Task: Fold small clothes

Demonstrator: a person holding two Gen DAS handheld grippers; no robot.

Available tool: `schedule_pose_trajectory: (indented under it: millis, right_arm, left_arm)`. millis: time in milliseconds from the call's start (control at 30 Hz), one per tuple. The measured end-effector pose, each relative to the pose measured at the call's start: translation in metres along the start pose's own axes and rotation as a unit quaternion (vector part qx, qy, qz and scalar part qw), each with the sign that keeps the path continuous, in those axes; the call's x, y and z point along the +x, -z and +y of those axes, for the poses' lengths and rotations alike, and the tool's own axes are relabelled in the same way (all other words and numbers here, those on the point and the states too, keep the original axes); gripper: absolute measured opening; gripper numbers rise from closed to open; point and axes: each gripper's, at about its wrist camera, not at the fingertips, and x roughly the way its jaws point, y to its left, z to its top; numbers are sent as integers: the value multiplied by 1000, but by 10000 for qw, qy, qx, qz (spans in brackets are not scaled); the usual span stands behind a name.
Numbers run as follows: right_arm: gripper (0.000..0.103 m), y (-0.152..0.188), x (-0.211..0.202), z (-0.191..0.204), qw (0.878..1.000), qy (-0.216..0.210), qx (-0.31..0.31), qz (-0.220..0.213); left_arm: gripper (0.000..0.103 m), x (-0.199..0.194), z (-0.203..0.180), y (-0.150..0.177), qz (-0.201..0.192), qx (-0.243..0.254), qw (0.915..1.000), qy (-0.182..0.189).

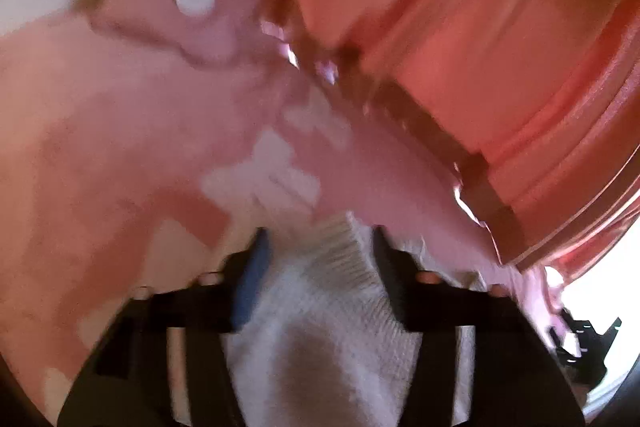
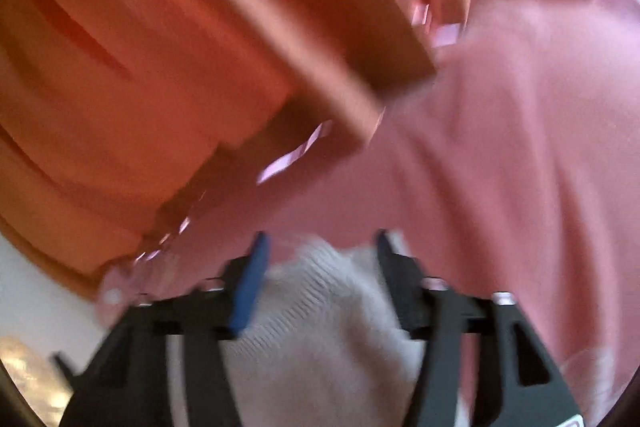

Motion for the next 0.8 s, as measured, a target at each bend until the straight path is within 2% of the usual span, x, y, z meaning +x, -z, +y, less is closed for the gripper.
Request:
schedule_pose_trajectory:
  millis: [100,167,233,267,333,367,400,433,467,500,567,633,667,700,733,800]
  right_arm:
    - [65,3,7,4,9977,388,-497,250]
    - [65,8,22,1,9954,378,-477,742]
    - [65,17,39,0,9910,281,-360,1258]
    - [65,21,44,1,9890,241,-368,1413]
    - [65,29,53,6,9849,346,-521,1612]
    - [65,32,57,9,9834,484,-656,1619]
    - [59,34,58,12,9820,594,-773,1617]
    - [34,37,59,16,9795,726,-966,1612]
    - [18,38,59,20,9777,756,-1092,1625]
    - [10,38,56,24,9780,721,-1166,1575]
    - [9,31,41,31,9855,462,-1127,1178]
    - [8,18,19,32,9946,-254,-784,636]
    - [8,10,4,31,9950,-769,-569,300]
    - [8,6,-4,30,9943,-930,-523,76]
    - [8,5,-2,30,9960,-649,-608,3]
    - [8,10,23,25,9960,177,-749,447]
  left_arm:
    - [73,-8,-5,0,-90,422,9989,-178]
    - [74,-2,-6,3,183,479,9986,-82]
    - [75,14,-9,11,688,477,9965,32]
    - [75,19,-11,15,830,524,9952,-26]
    - [74,25,-18,20,828,704,9938,-247]
    - [70,28,-21,20,857,770,9928,-337]
    - [53,32,-22,21,897,797,9919,-404]
    - [41,34,-22,21,925,792,9916,-441]
    - [18,35,-22,21,961,783,9911,-488]
    - [12,34,-21,19,921,790,9912,-531]
    - [10,26,-23,15,720,782,9931,-491]
    - [10,14,-24,6,365,760,9955,-433]
    - [10,10,-23,1,218,707,9964,-403]
    - [10,6,-21,-5,66,587,9976,-356]
    - [10,7,-19,-8,21,530,9980,-355]
    - [10,21,-14,-8,142,537,9965,-619]
